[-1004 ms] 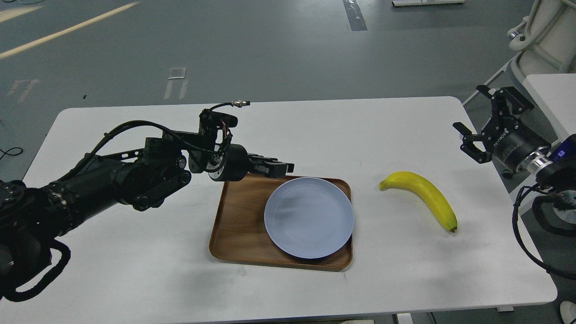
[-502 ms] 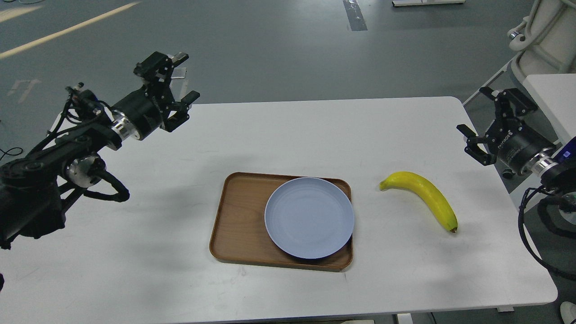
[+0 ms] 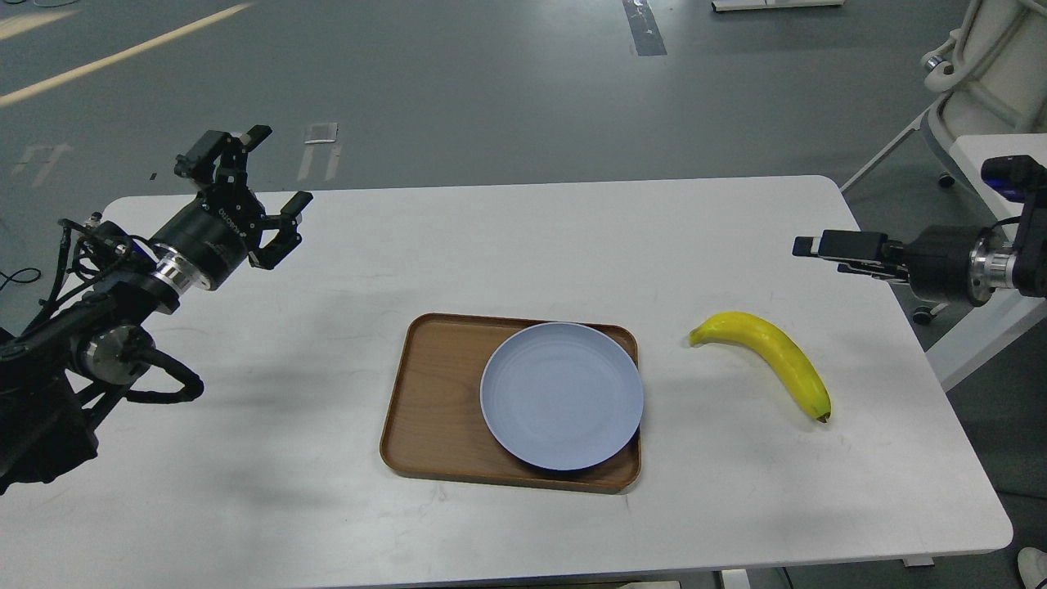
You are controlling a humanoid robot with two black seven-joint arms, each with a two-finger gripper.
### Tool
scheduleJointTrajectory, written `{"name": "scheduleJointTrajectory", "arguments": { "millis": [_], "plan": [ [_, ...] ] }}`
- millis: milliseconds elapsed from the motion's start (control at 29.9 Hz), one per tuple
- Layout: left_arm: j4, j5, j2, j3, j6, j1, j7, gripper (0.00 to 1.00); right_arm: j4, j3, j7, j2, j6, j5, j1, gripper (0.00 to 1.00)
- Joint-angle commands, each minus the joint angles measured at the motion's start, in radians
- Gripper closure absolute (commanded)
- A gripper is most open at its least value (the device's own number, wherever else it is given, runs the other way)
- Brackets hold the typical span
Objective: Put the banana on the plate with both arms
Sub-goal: 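Reach the right gripper to the yellow banana and grasp it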
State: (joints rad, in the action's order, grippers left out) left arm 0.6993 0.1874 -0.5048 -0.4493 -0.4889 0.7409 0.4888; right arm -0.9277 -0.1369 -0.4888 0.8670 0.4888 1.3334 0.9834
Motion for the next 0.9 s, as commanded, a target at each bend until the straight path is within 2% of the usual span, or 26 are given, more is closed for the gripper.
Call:
{"name": "scheduleJointTrajectory", "arguments": {
  "millis": [0,201,468,535,636,669,703,736,803,836,870],
  "plan": [
    [0.000,0.003,0.005,0.006,0.000,-0.002,0.000,0.02,0.004,0.155,0.000,-0.040,0.000,0.095,0.086,0.00],
    [0.000,0.003,0.000,0.006,0.000,-0.003,0.000,0.02,0.108,0.399,0.000,-0.183,-0.027,0.188,0.153,0.00],
    [0.000,0.003,0.003,0.004,0.000,-0.002,0.000,0.02,0.162,0.451,0.000,-0.266,-0.038,0.188,0.155,0.00],
    [0.000,0.003,0.005,0.003,0.000,-0.002,0.000,0.02,0.161,0.454,0.000,-0.281,-0.045,0.188,0.153,0.04],
    [0.000,0.003,0.005,0.004,0.000,-0.002,0.000,0.02,0.171,0.467,0.000,-0.310,-0.047,0.188,0.147,0.14],
    [0.000,0.003,0.005,0.004,0.000,-0.002,0.000,0.02,0.173,0.473,0.000,-0.310,-0.047,0.188,0.147,0.20],
    [0.000,0.003,0.003,0.004,0.000,-0.002,0.000,0.02,0.176,0.486,0.000,-0.312,-0.047,0.188,0.147,0.37],
    [0.000,0.003,0.002,0.004,0.000,-0.002,0.000,0.02,0.176,0.493,0.000,-0.312,-0.047,0.188,0.147,0.48],
    [0.000,0.003,-0.001,0.004,0.000,-0.002,0.000,0.02,0.175,0.502,0.000,-0.312,-0.047,0.188,0.147,0.95],
    [0.000,0.003,-0.001,0.004,0.000,-0.002,0.000,0.02,0.175,0.502,0.000,-0.310,-0.047,0.188,0.147,1.00],
    [0.000,0.003,-0.001,0.004,0.000,-0.002,0.000,0.02,0.175,0.503,0.000,-0.309,-0.047,0.188,0.147,1.00]
  ]
}}
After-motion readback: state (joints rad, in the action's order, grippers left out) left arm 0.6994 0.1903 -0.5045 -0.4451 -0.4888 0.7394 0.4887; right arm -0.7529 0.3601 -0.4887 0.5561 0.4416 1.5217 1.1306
